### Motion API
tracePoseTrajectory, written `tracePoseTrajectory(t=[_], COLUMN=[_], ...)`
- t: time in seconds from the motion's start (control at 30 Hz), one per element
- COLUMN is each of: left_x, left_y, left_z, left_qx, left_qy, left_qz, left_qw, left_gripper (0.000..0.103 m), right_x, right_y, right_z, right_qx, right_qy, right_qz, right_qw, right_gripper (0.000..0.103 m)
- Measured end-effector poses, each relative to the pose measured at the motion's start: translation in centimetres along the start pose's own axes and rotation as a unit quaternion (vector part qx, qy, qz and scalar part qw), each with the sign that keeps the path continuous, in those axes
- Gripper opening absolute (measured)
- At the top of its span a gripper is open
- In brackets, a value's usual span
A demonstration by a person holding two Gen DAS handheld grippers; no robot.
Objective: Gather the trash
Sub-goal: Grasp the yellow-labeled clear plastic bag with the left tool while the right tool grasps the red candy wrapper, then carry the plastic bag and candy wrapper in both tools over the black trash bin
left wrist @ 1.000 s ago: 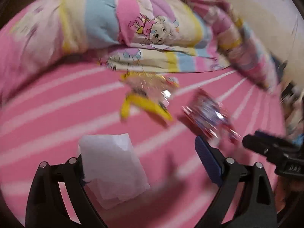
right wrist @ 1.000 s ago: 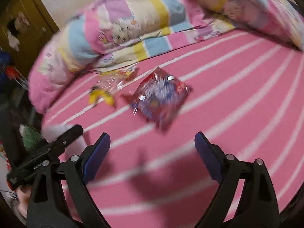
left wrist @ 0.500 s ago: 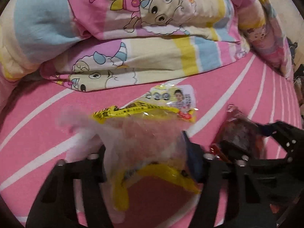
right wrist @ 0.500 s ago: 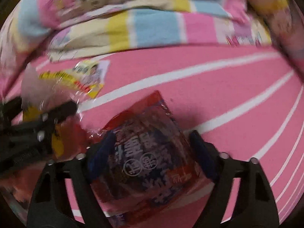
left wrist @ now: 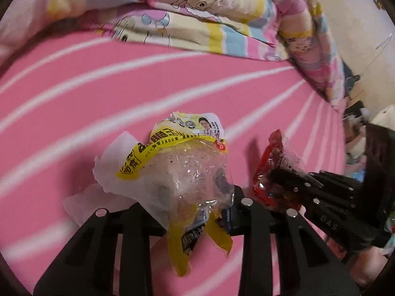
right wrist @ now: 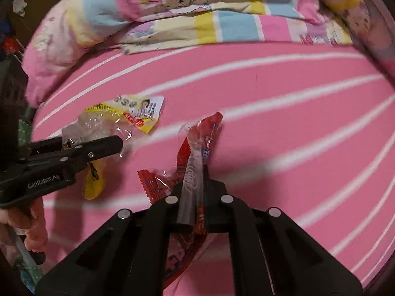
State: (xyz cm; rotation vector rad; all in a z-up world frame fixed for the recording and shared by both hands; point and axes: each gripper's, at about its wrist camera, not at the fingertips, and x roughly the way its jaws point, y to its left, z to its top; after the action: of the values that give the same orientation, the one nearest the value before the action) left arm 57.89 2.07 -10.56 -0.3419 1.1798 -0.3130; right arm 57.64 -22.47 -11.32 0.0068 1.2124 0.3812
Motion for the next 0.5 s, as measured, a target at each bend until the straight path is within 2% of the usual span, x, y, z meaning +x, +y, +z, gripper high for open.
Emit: tracePoseTrajectory(t=[0.07,0.17,0.23,0.33,0.37,0.5], left_x=[-2.0,-5.3,-7.8,-11.1,-11.9,-15.0], left_y=[-0.4,-1.9,-3.7,-6.8,-7.8,-12.5], left_z=[-1.9,-4.7,-6.5,-9.0,-9.6,-12.8], left_qx=[-0.017,-0.029,-0.027,-0.014,-0.010,0.010], left_qy=[-0.001,-0.002,-0.004,-0.010,-0.011,-0.015], left_qz=[-0.021,-0.050,-0.067,-0.085,-0.091,-0.118], left_qw=[0.9996,0.9983,0.9974,0.9962,0.9958,0.9929], left_gripper=[0.030,0.031,0.031,0.031,0.031,0.031], right_x=[-2.8,-5.5,-8.7,-11.0,-13.3,-17.4], right_y=[0.3,1.3,1.9,3.0,2.9,3.6], right_z=[-2.5,-4.1,-6.4,-8.3,-10.0,-12.9], right_qx=[0.007,0.018,0.020,0.023,0.029,0.032], right_qy=[-0.004,-0.010,-0.022,-0.036,-0.046,-0.075], right_qz=[0.016,0.032,0.040,0.046,0.053,0.056], right_qw=[1.000,0.999,0.999,0.998,0.997,0.995], right_gripper=[0.005,0.005,0.005,0.005,0.005,0.005])
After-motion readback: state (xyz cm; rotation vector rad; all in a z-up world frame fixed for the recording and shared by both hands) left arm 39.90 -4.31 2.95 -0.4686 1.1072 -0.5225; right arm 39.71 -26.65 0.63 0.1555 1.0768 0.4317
